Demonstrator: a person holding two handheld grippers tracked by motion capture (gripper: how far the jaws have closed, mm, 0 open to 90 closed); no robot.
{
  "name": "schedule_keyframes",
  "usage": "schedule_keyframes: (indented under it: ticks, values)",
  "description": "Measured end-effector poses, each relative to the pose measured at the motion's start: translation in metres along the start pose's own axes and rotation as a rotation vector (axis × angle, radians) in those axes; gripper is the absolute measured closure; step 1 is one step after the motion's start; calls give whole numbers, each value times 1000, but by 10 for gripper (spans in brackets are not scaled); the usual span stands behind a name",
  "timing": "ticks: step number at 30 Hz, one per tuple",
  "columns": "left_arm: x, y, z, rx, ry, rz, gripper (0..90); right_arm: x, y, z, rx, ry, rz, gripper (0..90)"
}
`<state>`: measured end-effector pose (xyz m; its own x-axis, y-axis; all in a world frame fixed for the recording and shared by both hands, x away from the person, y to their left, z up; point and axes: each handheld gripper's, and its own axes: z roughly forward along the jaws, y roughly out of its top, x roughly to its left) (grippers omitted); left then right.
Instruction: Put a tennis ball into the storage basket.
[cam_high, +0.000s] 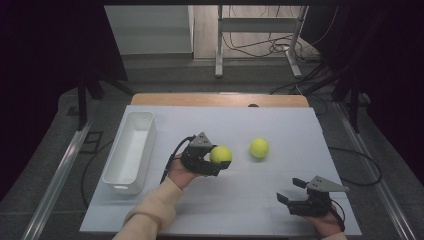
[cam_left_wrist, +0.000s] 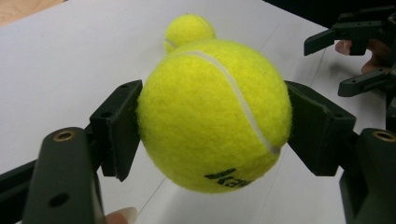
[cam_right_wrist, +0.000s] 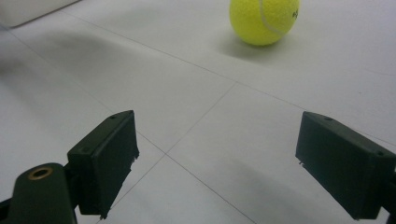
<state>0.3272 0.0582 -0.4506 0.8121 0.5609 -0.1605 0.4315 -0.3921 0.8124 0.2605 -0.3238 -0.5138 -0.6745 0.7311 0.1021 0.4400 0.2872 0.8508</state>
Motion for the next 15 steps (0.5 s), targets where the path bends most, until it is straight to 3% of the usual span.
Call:
schedule_keyframes:
  ticks: [15]
  values:
    - [17, -2, -18, -27, 19, -26, 265, 0, 1, 0, 0, -12, 12, 132]
